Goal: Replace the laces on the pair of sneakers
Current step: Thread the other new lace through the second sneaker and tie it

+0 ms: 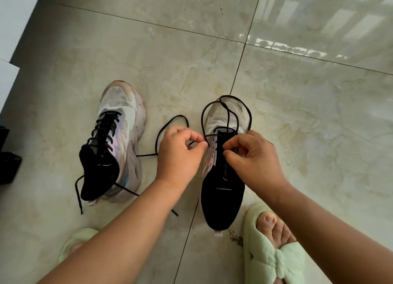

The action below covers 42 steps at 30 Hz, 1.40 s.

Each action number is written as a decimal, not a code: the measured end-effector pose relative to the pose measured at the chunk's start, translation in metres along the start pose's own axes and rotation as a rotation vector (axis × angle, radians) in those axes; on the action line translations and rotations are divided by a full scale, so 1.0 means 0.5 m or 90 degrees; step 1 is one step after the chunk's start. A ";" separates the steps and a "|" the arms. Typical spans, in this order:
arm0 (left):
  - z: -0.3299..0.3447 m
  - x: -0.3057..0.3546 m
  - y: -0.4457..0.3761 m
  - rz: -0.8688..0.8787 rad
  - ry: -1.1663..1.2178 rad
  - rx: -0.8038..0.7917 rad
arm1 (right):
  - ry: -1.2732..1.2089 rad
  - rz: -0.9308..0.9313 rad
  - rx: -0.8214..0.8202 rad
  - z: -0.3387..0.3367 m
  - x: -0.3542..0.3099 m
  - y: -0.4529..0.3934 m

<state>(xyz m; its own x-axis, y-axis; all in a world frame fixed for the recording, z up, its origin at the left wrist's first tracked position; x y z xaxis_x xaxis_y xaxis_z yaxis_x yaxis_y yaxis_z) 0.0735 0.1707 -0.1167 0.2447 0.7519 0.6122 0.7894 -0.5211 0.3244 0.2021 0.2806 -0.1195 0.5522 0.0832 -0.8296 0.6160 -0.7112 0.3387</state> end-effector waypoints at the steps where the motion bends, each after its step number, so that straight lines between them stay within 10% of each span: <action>1: 0.005 0.001 -0.002 -0.001 -0.001 -0.016 | -0.001 0.000 0.003 -0.001 0.000 0.000; 18: 0.006 0.031 -0.009 -0.027 0.069 0.019 | -0.117 0.059 0.050 -0.019 0.030 0.020; 26: 0.024 0.065 -0.015 -0.130 0.690 -0.056 | -0.120 0.079 0.038 -0.014 0.039 0.017; 42: -0.039 0.069 -0.045 0.007 0.644 0.042 | -0.102 0.067 0.023 -0.007 0.040 0.014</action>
<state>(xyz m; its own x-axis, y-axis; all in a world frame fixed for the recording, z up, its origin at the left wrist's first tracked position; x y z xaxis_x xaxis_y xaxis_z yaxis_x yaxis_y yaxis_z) 0.0531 0.2004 -0.0888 -0.3156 0.0355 0.9482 0.8272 -0.4793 0.2933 0.2196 0.2798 -0.1321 0.5142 -0.1023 -0.8515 0.5379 -0.7348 0.4131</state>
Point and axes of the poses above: each hand's wrist, its own y-axis away from the middle knuckle, its own z-axis out of the palm, x = y × z, the point moved 9 cm from there along -y, towards the middle knuckle, and after that the axes turned 7 degrees about -y, right-handed, at the moved point
